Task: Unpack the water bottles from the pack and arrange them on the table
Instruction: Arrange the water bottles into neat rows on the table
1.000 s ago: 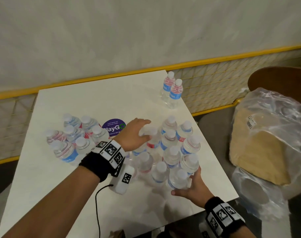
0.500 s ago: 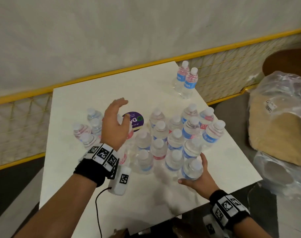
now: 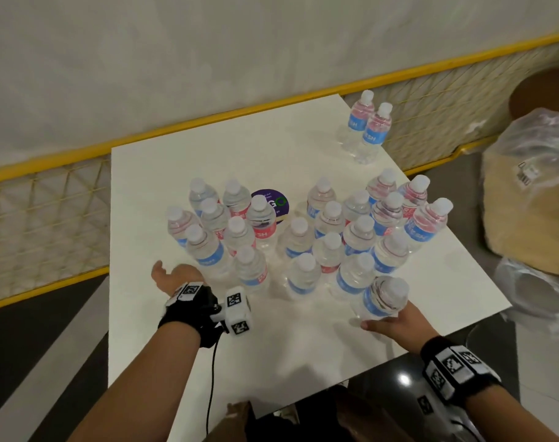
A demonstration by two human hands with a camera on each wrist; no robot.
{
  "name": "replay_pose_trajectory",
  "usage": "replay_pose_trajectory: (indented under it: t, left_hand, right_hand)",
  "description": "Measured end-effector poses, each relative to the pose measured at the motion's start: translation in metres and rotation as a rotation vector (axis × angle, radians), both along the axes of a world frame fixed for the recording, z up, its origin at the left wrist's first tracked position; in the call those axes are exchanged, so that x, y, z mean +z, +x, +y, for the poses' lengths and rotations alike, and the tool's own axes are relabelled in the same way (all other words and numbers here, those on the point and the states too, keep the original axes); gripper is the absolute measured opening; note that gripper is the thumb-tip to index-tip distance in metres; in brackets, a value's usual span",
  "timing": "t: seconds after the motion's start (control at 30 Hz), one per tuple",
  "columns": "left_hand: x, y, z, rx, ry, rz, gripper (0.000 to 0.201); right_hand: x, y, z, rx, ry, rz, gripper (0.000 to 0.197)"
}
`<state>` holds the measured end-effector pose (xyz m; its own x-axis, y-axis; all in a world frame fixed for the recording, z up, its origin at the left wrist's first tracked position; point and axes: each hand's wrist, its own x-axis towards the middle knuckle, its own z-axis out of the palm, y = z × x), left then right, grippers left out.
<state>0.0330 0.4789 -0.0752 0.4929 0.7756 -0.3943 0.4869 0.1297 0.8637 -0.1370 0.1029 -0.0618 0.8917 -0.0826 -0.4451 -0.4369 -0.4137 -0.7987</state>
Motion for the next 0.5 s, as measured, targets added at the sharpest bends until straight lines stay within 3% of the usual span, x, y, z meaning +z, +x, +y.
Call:
replay_pose_trajectory:
  t: [0.1,0.23,0.33,0.4,0.5]
  left_hand:
    - [-0.006,-0.024,-0.018,-0.175,-0.002,0.147,0.051]
    - [-0.008,-0.056,-0.059,-0.477,0.222,0.014,0.088]
    - [-0.015,-0.072,-0.071,-0.735,0.204,0.102,0.126]
    - [-0.010,-0.075,-0.076,-0.800,0.234,0.127,0.145]
    - [-0.003,-0.070,-0.077,-0.767,0.223,0.115,0.151]
  right_hand:
    - [0.007,0.004,0.011,0.040,0.003,-0.034,0.111]
    - [0.015,0.008,0.033,0.132,0.048,-0.087,0.113]
    - [0.010,0.012,0.045,0.180,0.055,-0.108,0.120]
    - [0.011,0.016,0.053,0.215,0.064,-0.125,0.120]
    - [0.009,0.024,0.068,0.257,0.097,-0.125,0.123]
